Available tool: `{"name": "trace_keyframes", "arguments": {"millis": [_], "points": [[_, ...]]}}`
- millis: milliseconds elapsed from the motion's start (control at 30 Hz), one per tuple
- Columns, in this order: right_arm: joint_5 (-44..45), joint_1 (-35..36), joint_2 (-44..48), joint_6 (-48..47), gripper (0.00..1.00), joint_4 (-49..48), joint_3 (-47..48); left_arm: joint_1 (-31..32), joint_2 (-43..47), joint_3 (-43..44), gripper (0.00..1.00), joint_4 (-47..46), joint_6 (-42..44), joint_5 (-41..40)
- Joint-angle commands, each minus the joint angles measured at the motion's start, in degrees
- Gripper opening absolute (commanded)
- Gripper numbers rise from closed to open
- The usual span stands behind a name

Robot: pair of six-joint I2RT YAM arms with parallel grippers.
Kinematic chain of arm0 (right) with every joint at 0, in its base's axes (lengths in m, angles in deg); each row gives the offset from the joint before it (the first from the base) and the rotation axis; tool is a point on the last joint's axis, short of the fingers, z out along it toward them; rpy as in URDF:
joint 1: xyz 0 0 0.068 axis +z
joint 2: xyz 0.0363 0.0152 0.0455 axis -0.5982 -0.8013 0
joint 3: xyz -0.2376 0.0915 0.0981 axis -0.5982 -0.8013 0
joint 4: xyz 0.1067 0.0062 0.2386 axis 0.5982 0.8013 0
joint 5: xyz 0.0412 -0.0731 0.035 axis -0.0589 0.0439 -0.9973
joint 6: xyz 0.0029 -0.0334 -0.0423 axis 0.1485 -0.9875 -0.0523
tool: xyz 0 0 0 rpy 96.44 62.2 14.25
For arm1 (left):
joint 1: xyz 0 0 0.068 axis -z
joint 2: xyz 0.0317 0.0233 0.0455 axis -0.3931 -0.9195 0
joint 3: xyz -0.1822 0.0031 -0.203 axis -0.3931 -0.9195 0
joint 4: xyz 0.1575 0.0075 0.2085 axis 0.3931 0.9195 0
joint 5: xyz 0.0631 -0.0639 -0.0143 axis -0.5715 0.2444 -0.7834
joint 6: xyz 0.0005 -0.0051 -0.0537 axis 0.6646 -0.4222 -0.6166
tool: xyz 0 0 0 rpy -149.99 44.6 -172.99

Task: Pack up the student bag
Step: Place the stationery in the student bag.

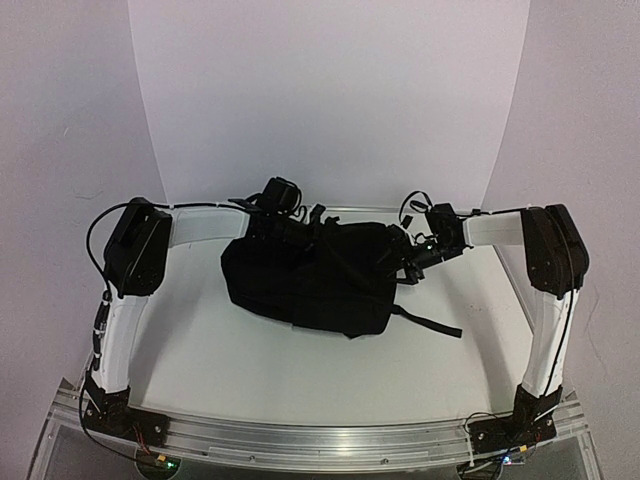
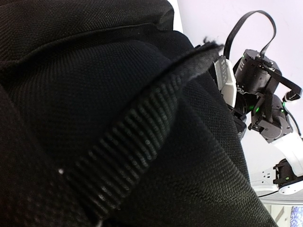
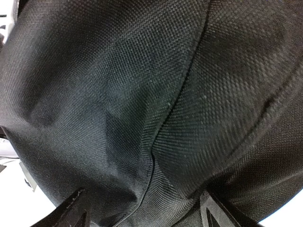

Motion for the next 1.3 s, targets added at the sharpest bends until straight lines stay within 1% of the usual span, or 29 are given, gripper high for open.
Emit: {"name": "trace_keyframes", "arguments": {"millis": [0, 67, 100, 200, 233, 267, 333, 400, 467, 533, 600, 633, 800, 900, 1033, 1167, 1267], "points": [[19.0, -2.8, -5.1, -2.7, 0.80, 4.5, -4.6, -1.7, 4.6, -8.2, 0.79, -4.6, -5.5, 3.8], [19.1, -2.9, -4.9, -3.1, 0.80, 4.5, -4.7, -2.4, 4.2, -10.7, 0.79, -12.1, -10.2, 5.7], [19.0, -2.9, -4.9, -3.1, 0.79, 4.6, -4.7, -2.7, 3.3, -10.4, 0.76, -13.5, -11.2, 6.8], [18.4, -2.9, -4.7, -3.3, 0.78, 4.6, -4.5, -2.7, 0.5, -7.6, 0.60, -11.6, -11.0, 8.0], [18.3, -2.9, -4.7, -3.5, 0.78, 4.6, -4.5, -2.7, 0.0, -7.3, 0.58, -11.0, -11.3, 8.0], [18.2, -2.9, -4.6, -3.5, 0.78, 4.6, -4.4, -2.8, -0.5, -7.1, 0.58, -10.7, -11.6, 7.8], [17.9, -2.9, -4.5, -3.6, 0.78, 4.6, -4.1, -3.1, -1.7, -6.5, 0.62, -9.0, -12.4, 7.4], [17.8, -2.9, -4.2, -3.9, 0.78, 4.7, -4.0, -3.2, -2.9, -6.6, 0.63, -9.4, -13.3, 8.0], [17.7, -2.9, -3.9, -4.2, 0.78, 4.7, -4.0, -3.3, -2.8, -8.2, 0.63, -14.5, -15.8, 9.2], [17.8, -2.9, -3.8, -4.2, 0.78, 4.8, -4.0, -3.3, -1.7, -10.8, 0.64, -22.2, -18.6, 10.5], [17.9, -2.9, -3.7, -4.3, 0.79, 4.9, -4.0, -3.3, -0.2, -12.4, 0.69, -27.7, -19.9, 11.5], [17.7, -2.9, -3.7, -4.3, 0.79, 4.9, -4.0, -3.3, 0.7, -12.5, 0.71, -28.0, -19.6, 11.6], [17.1, -2.9, -3.4, -4.3, 0.81, 5.0, -4.0, -3.2, 4.1, -13.0, 0.72, -23.8, -16.2, 10.9], [17.2, -2.9, -3.0, -4.5, 0.82, 5.1, -3.8, -3.5, 6.4, -13.9, 0.78, -18.5, -13.9, 8.0], [17.1, -2.9, -2.3, -4.7, 0.84, 5.4, -3.5, -4.4, 9.0, -15.6, 0.79, -15.0, -11.9, 5.0], [16.9, -2.9, -1.9, -5.1, 0.84, 5.7, -3.5, -5.1, 10.2, -16.9, 0.77, -15.0, -11.2, 4.5], [16.8, -2.9, -1.9, -5.4, 0.85, 6.0, -3.4, -5.1, 9.5, -16.5, 0.69, -15.7, -10.7, 5.3]]}}
